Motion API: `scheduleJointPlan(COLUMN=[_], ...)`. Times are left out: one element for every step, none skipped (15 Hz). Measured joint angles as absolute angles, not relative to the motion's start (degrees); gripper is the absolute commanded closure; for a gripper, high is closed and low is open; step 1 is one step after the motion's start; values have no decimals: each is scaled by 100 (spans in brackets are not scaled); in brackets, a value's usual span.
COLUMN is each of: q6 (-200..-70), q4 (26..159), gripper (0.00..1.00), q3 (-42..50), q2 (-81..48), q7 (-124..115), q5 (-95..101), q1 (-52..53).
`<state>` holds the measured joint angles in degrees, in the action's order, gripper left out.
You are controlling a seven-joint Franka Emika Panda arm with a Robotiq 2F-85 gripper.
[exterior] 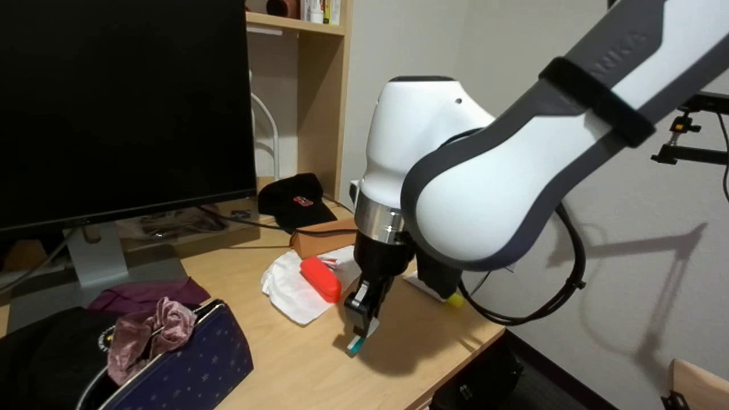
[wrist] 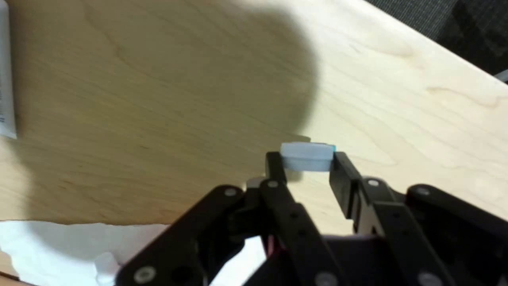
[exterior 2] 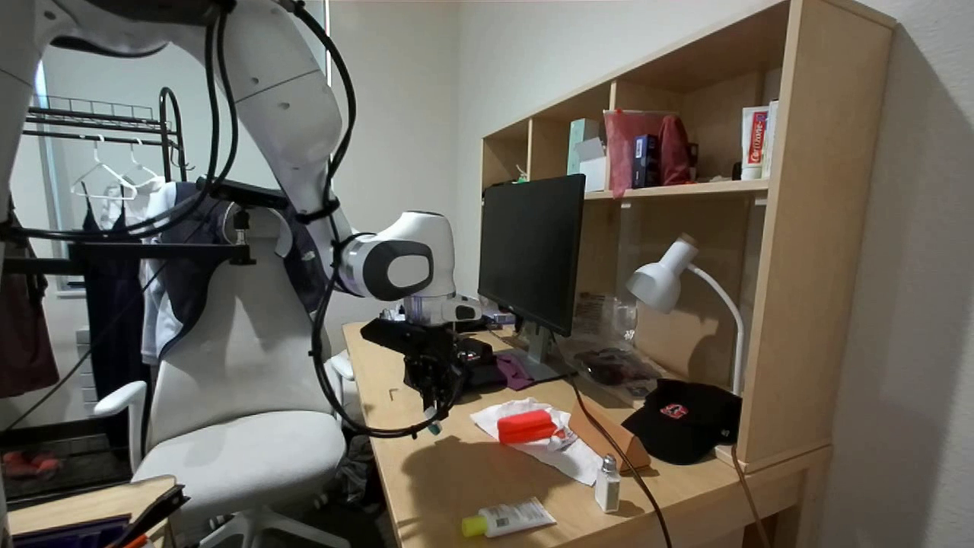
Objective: Move the white object that is closer to the bag to the right
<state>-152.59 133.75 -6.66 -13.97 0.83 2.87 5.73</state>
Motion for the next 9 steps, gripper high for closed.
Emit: scheduleJointPlan(q6=[-15255, -15255, -15255, -15255, -15255, -15255, -15256, -15257, -15268], q4=[13374, 13370, 13370, 13370, 13370, 13370, 13369, 13369, 13369], gripper=[85, 85, 85, 85, 85, 85, 85, 85, 85], q3=[-645, -615, -583, -565, -553, -550, -552, -554, -572], q2=[-1374, -1375, -1385, -1403, -1430, -1469, -1519, -1574, -1632], q7=[83, 83, 83, 83, 83, 85, 96, 120, 196], q5=[197, 134, 54, -27, -140, -285, -466, -655, -912], q1=[520, 473, 433, 386, 334, 282, 223, 162, 83])
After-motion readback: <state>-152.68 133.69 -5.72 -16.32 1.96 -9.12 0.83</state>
